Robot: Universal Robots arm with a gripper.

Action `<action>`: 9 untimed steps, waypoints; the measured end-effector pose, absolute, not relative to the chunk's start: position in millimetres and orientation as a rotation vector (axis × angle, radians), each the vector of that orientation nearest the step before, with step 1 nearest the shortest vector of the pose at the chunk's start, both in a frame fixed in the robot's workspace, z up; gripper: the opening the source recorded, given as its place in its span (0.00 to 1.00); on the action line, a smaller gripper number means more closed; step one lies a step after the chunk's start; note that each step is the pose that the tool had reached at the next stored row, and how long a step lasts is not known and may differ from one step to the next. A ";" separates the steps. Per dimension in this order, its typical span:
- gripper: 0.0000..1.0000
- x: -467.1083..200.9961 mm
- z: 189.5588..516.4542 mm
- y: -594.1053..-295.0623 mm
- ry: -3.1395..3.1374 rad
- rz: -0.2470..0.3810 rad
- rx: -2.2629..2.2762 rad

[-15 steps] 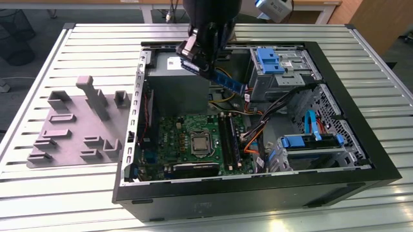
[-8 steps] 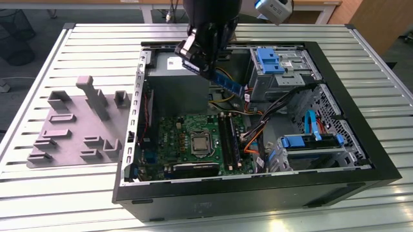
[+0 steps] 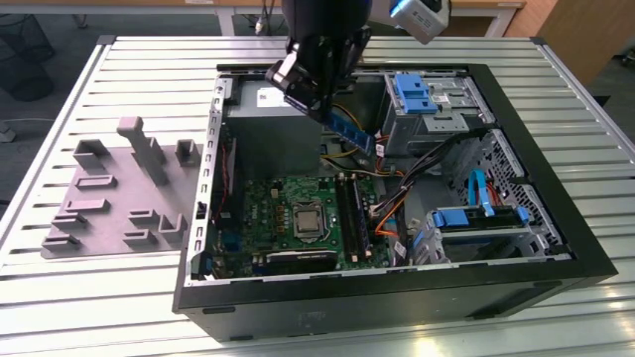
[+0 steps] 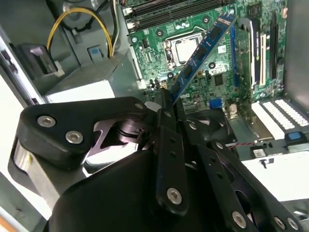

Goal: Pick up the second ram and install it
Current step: 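Insert the second ram into the second slot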

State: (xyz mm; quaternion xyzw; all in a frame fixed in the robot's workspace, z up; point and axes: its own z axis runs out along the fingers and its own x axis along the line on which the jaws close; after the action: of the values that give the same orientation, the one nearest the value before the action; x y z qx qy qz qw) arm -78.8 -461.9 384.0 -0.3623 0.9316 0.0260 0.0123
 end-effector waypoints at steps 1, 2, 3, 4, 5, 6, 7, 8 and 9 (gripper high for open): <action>0.14 -78.7 383.8 -461.9 2.913 0.081 -1.104; 0.14 -78.8 383.7 -461.9 2.922 0.080 -1.080; 0.14 -78.7 383.6 -461.9 2.930 0.080 -1.058; 0.14 -78.8 383.5 -461.9 2.937 0.080 -1.035; 0.14 -78.7 383.4 -461.9 2.945 0.079 -1.012; 0.14 -78.8 383.3 -461.9 2.952 0.079 -0.990; 0.14 -78.8 383.3 -461.9 2.959 0.079 -0.967; 0.14 -78.8 383.2 -461.9 2.966 0.078 -0.943; 0.14 -78.7 383.1 -461.9 2.973 0.078 -0.920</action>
State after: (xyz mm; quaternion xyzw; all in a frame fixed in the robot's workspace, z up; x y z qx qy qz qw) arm -78.7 -461.9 383.1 -0.2956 0.9549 0.0251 0.0141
